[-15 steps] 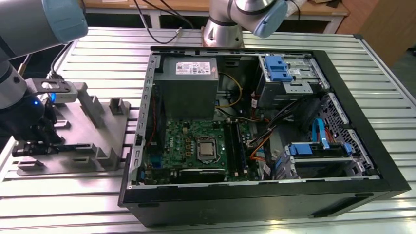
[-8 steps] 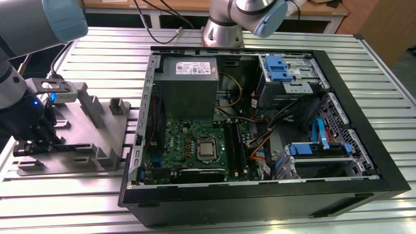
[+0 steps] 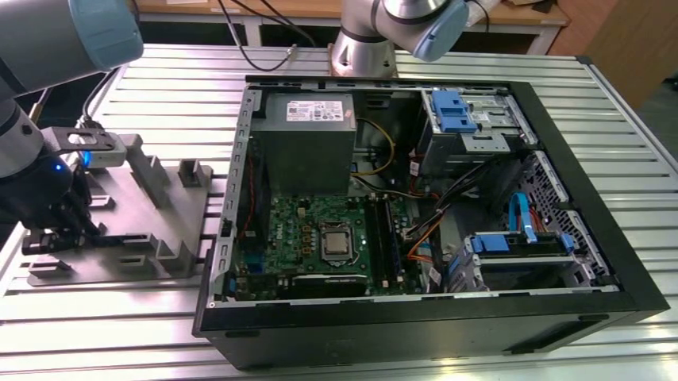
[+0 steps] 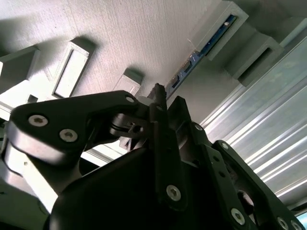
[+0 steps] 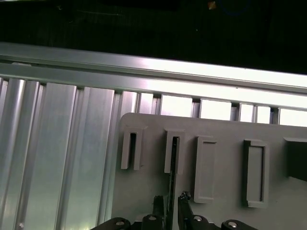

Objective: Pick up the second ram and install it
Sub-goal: 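Pick up the second ram and move it above second insertion slot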

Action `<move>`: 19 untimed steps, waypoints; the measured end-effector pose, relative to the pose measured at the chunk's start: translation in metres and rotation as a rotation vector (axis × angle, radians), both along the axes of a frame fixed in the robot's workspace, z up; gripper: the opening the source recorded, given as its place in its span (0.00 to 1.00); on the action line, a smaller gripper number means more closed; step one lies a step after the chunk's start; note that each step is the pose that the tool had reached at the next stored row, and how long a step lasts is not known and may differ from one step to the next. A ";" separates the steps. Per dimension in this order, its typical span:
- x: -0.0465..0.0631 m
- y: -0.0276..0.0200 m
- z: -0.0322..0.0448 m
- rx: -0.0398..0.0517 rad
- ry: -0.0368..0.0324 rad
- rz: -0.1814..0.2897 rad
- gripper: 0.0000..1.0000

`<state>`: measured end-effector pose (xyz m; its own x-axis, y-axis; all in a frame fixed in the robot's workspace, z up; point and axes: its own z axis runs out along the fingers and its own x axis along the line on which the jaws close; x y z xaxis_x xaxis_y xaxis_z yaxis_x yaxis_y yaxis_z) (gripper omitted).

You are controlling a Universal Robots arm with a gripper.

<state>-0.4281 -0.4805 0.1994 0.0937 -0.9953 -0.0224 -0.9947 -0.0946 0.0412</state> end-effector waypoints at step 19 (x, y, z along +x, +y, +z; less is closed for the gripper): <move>0.000 0.0018 0.0000 -0.0045 0.0000 0.000 0.19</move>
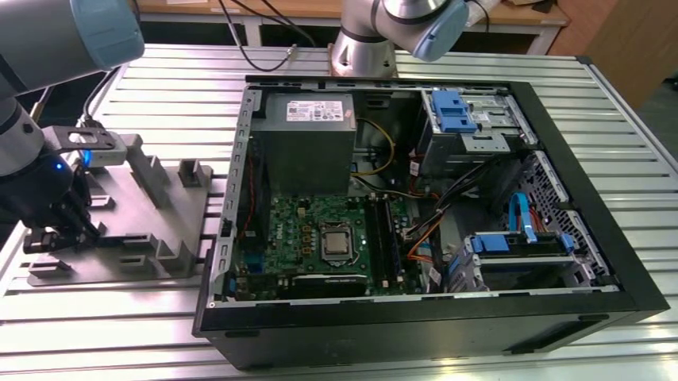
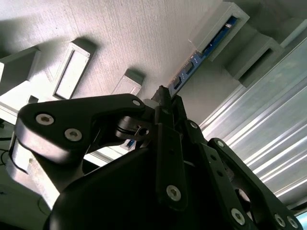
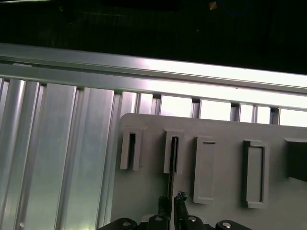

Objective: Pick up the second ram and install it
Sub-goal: 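Pick up the second ram and move it above second insertion slot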

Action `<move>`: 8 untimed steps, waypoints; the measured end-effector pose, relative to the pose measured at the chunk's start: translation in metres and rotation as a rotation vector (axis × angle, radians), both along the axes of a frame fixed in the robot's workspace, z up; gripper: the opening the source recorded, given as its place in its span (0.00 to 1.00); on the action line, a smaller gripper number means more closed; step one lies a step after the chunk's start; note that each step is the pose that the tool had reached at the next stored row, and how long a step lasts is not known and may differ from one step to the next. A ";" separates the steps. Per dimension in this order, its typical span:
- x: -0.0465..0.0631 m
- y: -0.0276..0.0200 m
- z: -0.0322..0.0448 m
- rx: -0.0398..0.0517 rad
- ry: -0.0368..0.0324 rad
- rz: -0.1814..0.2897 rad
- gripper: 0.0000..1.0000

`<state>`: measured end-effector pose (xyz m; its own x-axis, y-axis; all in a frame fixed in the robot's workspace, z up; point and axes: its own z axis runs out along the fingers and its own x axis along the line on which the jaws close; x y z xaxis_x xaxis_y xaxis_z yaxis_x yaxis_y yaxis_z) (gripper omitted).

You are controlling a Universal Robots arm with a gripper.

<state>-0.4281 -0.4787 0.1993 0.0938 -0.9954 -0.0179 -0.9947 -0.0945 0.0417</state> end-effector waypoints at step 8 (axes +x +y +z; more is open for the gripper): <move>0.000 0.0004 0.0000 0.0000 0.0000 0.000 0.17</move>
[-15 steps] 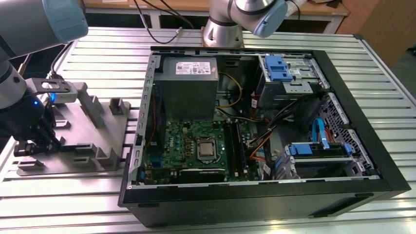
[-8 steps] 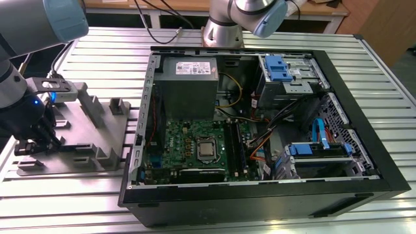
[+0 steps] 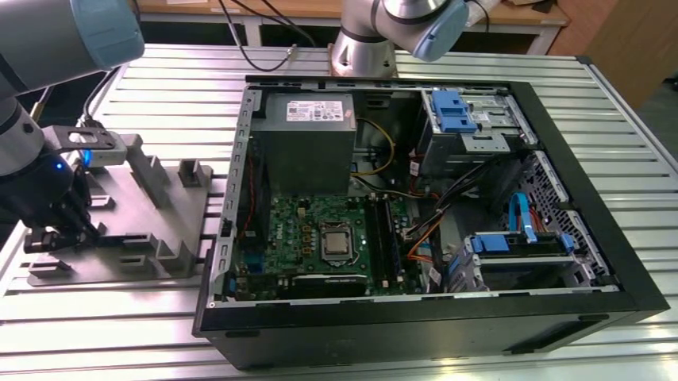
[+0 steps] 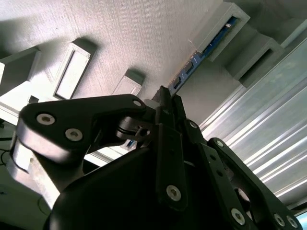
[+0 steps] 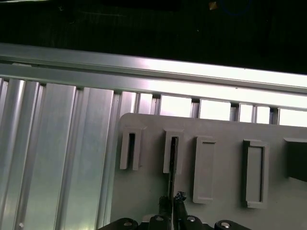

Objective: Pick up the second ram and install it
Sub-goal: 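Pick up the second ram and move it above second insertion slot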

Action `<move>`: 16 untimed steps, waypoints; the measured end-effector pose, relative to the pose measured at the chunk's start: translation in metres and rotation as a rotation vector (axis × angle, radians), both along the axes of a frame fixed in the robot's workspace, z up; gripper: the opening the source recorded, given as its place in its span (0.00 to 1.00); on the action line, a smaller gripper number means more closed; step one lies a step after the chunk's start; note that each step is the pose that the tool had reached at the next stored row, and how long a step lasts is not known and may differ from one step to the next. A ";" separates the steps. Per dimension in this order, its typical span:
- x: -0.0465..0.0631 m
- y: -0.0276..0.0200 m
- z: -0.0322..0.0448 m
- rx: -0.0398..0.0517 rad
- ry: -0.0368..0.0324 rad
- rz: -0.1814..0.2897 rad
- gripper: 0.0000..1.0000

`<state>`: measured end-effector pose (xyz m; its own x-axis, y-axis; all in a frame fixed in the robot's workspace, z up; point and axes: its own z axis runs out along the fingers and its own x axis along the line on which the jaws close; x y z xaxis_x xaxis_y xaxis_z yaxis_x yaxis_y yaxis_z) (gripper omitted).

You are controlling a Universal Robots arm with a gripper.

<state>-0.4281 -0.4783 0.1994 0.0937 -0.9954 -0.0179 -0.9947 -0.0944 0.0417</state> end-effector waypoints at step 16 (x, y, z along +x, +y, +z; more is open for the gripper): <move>0.000 0.0004 -0.0010 -0.0003 0.0003 -0.074 0.11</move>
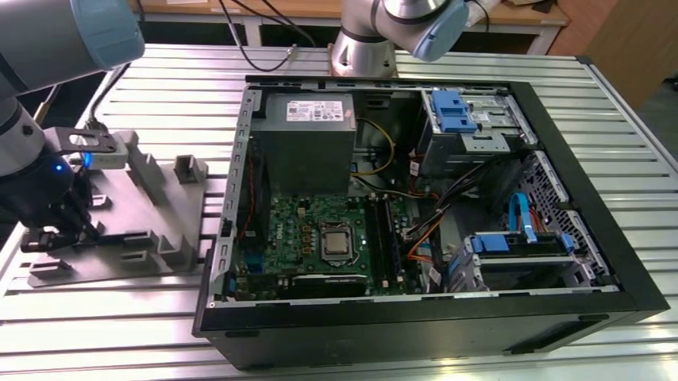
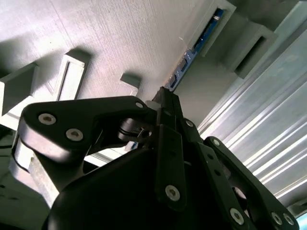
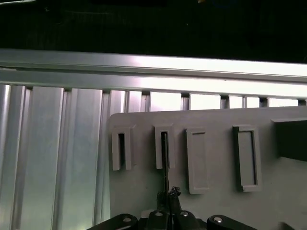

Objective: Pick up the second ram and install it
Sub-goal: 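Pick up the second ram and move it above second insertion slot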

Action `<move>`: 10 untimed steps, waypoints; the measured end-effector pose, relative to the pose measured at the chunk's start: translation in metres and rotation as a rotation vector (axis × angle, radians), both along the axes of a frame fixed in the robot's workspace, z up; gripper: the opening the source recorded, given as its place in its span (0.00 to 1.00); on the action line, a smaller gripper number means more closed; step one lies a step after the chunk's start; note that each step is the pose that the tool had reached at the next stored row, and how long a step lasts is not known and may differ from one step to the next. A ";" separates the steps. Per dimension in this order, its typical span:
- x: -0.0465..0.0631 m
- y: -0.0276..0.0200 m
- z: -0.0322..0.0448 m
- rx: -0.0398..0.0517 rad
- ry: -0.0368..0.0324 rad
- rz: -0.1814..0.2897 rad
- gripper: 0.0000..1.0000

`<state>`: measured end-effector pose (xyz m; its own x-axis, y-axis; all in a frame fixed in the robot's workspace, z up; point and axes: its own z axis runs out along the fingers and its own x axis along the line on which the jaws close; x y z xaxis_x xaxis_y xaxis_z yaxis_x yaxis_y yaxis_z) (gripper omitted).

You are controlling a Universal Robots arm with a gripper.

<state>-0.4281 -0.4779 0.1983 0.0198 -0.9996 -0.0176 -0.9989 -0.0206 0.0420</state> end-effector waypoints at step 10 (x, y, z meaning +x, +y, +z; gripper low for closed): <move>0.000 0.0000 -0.0015 0.0002 -0.0003 -0.116 0.11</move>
